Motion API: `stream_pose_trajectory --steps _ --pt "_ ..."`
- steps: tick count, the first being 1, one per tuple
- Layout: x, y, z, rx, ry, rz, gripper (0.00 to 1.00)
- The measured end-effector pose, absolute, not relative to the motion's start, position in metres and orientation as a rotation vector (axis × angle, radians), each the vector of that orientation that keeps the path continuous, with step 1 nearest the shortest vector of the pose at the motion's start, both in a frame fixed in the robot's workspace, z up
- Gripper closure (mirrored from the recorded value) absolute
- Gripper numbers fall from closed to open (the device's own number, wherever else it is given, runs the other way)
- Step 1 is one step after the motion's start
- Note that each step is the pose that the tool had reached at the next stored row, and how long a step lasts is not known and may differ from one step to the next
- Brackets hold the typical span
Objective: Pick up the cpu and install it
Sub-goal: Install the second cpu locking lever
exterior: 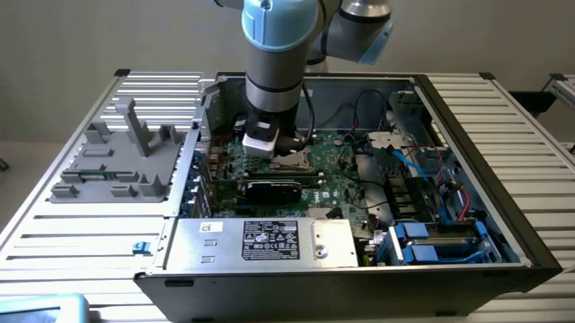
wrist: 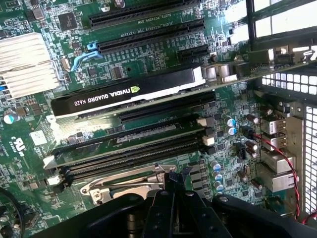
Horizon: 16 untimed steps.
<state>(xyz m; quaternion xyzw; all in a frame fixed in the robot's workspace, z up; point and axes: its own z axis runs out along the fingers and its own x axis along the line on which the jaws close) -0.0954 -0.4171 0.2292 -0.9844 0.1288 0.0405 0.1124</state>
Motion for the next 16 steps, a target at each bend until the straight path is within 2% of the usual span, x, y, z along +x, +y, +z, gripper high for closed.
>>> stream_pose_trajectory --steps 16 --pt "-0.102 -0.417 0.214 -2.853 0.372 0.125 0.89"
